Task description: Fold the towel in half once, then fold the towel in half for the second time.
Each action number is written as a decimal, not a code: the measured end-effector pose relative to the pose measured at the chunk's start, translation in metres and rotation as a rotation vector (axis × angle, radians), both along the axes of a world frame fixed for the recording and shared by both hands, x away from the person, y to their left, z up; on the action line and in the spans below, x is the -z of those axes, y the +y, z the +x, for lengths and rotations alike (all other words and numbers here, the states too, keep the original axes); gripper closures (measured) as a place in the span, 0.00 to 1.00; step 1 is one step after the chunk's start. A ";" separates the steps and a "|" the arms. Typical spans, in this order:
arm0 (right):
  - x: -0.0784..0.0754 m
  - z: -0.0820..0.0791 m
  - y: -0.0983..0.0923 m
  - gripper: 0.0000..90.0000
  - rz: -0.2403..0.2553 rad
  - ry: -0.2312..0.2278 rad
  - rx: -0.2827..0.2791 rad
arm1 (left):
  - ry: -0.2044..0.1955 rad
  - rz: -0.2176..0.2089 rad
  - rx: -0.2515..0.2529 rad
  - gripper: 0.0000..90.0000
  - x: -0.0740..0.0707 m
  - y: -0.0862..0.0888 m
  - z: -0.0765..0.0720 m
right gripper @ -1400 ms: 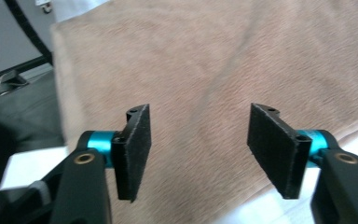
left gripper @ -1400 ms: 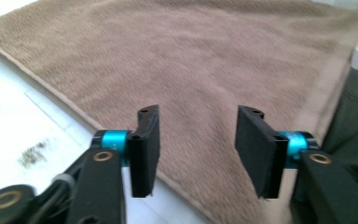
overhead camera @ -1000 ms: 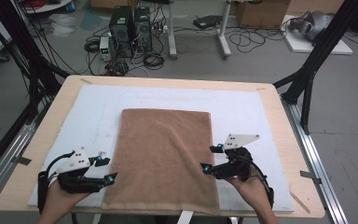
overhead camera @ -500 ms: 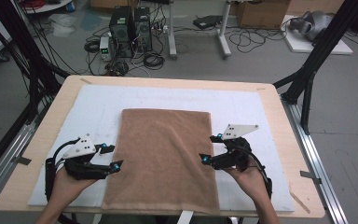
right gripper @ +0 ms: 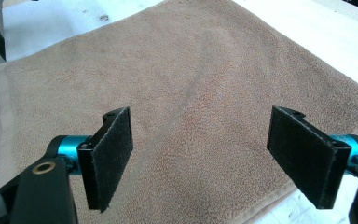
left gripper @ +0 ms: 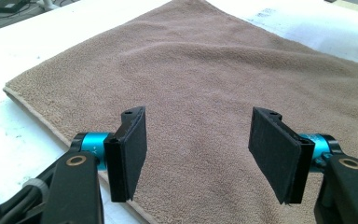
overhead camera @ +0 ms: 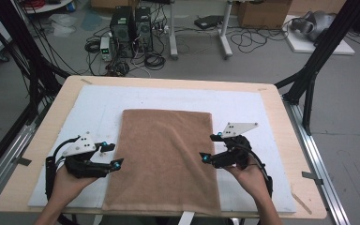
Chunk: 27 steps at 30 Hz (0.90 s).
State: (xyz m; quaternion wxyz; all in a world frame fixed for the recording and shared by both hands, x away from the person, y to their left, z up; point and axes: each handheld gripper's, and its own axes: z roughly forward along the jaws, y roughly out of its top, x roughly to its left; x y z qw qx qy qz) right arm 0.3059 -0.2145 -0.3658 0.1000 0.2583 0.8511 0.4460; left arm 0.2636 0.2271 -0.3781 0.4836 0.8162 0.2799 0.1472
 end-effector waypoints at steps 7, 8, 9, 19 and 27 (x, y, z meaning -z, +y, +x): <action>-0.002 0.001 0.000 0.24 -0.004 -0.008 0.001 | 0.008 0.000 -0.004 0.41 0.001 0.000 0.005; -0.002 0.002 0.000 0.24 -0.002 -0.012 0.003 | 0.009 0.003 -0.006 0.41 0.000 0.000 0.007; -0.002 0.003 -0.001 0.24 -0.002 -0.008 0.003 | 0.010 -0.001 -0.011 0.41 0.000 0.000 0.009; -0.010 0.022 -0.005 0.24 0.001 -0.022 0.026 | -0.006 0.002 -0.058 0.42 -0.009 0.002 0.041; -0.029 0.069 -0.008 0.24 -0.010 -0.045 0.084 | -0.011 -0.019 -0.126 0.44 -0.025 0.001 0.091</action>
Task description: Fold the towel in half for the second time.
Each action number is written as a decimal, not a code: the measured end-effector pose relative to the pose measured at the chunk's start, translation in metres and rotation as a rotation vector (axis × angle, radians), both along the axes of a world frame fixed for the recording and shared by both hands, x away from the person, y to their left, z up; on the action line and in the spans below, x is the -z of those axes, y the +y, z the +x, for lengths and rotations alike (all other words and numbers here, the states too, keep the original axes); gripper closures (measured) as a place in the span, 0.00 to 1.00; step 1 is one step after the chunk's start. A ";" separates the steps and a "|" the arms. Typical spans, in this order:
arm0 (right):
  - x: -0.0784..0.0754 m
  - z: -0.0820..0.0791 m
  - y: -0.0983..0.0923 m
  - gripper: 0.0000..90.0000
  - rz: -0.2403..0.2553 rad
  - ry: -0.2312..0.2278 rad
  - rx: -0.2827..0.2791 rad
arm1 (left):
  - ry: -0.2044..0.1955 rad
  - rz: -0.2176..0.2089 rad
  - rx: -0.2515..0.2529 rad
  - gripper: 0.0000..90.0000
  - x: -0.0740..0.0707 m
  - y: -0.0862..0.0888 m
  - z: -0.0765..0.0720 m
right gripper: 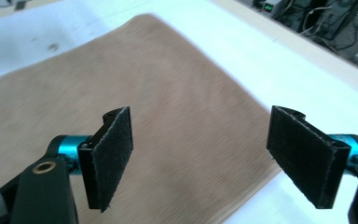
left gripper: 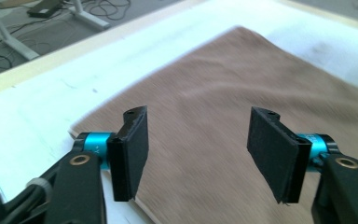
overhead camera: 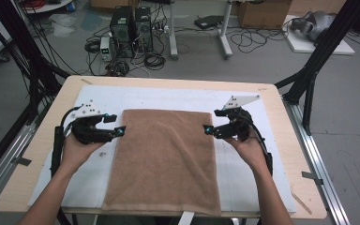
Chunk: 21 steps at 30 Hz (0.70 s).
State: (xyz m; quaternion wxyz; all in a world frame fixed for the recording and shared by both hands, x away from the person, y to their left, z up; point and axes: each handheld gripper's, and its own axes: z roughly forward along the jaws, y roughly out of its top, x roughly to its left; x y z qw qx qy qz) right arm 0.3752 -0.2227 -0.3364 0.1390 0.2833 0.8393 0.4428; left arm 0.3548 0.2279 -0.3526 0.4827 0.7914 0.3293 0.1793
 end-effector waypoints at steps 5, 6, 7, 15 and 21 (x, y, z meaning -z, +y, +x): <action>0.007 0.030 0.002 0.27 -0.014 0.006 0.024 | 0.028 0.020 -0.087 0.48 0.012 0.008 0.034; 0.012 0.036 0.002 0.27 -0.014 0.019 0.028 | 0.025 0.013 -0.106 0.49 0.016 0.009 0.039; 0.017 0.041 0.002 0.27 -0.026 0.026 0.036 | 0.024 0.018 -0.122 0.49 0.020 0.010 0.043; 0.050 0.061 0.006 0.28 -0.063 0.044 0.099 | 0.046 0.045 -0.149 0.49 0.046 0.005 0.063; 0.064 0.071 0.007 0.29 -0.089 0.038 0.117 | 0.085 0.045 -0.188 0.48 0.063 0.005 0.075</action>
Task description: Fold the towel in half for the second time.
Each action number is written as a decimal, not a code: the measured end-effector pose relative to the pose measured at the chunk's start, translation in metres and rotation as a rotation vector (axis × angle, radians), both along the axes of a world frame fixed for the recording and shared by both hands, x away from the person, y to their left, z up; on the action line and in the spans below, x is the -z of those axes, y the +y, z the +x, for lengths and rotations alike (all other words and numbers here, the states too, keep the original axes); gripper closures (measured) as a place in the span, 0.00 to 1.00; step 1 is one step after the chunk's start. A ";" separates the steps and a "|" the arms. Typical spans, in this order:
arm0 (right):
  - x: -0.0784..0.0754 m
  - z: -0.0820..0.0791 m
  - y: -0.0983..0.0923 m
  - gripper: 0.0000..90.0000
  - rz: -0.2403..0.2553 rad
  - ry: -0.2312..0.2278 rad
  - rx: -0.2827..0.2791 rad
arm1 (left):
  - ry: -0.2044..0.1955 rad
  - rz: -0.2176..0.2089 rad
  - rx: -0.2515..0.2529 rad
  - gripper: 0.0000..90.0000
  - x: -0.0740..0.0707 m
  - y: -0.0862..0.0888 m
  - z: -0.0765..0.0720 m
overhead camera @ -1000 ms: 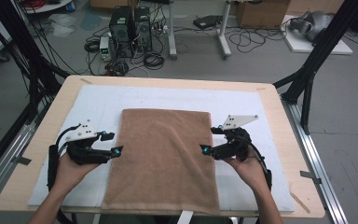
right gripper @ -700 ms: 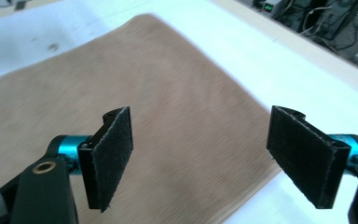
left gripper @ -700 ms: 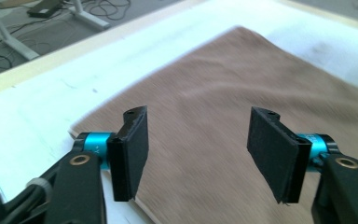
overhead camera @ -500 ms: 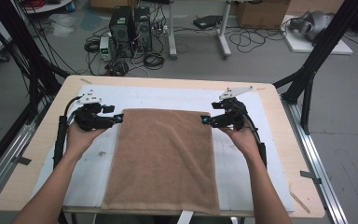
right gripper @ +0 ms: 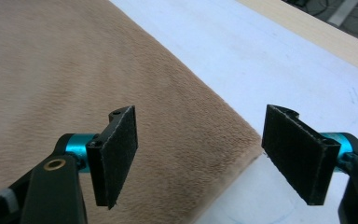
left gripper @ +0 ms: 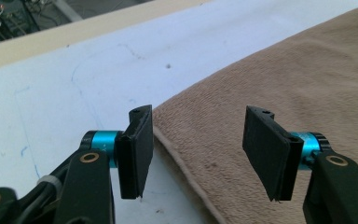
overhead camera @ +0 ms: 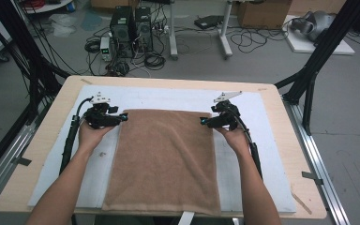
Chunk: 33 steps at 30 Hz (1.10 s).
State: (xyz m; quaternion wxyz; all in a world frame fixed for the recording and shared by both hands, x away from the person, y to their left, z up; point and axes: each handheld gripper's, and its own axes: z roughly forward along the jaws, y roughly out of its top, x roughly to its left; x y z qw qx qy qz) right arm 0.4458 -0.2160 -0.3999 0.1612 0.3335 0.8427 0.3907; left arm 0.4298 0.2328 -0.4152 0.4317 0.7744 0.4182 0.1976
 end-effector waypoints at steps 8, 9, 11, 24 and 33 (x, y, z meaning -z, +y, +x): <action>0.013 0.008 -0.005 0.32 -0.001 0.049 0.035 | 0.052 0.040 -0.020 0.48 0.015 -0.004 0.006; 0.016 0.008 -0.005 0.33 -0.005 0.055 0.036 | 0.057 0.048 -0.021 0.49 0.017 -0.005 0.006; 0.021 0.009 -0.003 0.35 -0.006 0.069 0.038 | 0.077 0.070 -0.019 0.53 0.019 -0.005 0.007; 0.041 0.009 -0.001 0.55 0.000 0.148 0.094 | 0.152 0.062 -0.019 0.69 0.027 -0.009 0.008; 0.041 0.007 0.000 0.87 0.063 0.216 0.093 | 0.199 0.005 -0.029 0.90 0.026 -0.011 0.008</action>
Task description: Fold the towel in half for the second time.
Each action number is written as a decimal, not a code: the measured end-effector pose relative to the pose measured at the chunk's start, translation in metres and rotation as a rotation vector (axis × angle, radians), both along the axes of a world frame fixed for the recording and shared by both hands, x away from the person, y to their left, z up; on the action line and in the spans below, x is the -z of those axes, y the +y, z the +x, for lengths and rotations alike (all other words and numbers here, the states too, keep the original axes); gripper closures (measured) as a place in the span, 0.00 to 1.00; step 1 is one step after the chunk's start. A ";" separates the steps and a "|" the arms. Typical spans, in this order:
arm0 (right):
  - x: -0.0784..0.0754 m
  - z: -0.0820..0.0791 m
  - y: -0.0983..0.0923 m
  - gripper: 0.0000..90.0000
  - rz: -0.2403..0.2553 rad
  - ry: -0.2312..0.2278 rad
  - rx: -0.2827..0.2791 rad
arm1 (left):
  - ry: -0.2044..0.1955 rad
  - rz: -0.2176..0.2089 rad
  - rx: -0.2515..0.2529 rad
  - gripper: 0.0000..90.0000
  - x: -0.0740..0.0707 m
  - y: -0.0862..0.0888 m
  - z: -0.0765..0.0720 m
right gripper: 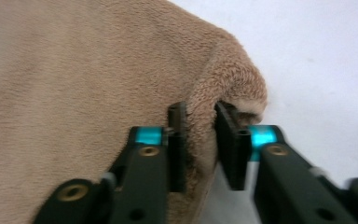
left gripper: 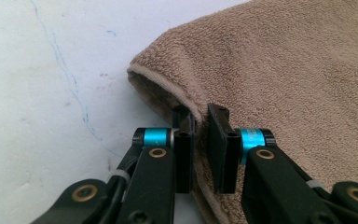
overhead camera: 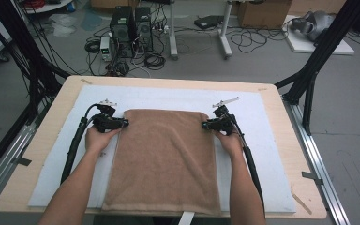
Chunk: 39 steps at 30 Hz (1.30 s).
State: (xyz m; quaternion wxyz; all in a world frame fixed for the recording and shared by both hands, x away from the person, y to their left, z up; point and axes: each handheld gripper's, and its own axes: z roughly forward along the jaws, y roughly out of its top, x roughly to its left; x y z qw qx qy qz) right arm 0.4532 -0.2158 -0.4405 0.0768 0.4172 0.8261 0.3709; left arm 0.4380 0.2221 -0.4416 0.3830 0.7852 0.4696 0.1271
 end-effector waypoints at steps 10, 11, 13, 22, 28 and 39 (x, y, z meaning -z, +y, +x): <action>-0.018 -0.007 0.000 0.88 -0.020 -0.046 -0.059 | -0.040 0.005 0.003 0.93 -0.010 -0.001 -0.005; -0.020 -0.007 -0.001 0.88 -0.017 -0.060 -0.067 | -0.048 0.000 0.006 0.93 -0.012 0.000 -0.006; -0.026 -0.011 -0.002 0.88 -0.014 -0.068 -0.068 | -0.079 -0.003 0.017 0.93 -0.018 0.000 -0.010; -0.057 -0.032 -0.007 0.88 0.047 -0.144 -0.134 | -0.183 -0.040 0.038 0.93 -0.043 0.008 -0.035; -0.080 -0.064 -0.010 0.88 0.077 -0.203 -0.201 | -0.288 -0.052 0.085 0.93 -0.053 0.015 -0.074; -0.057 -0.141 -0.010 0.87 0.062 -0.165 -0.310 | -0.306 -0.022 0.182 0.92 -0.032 0.022 -0.146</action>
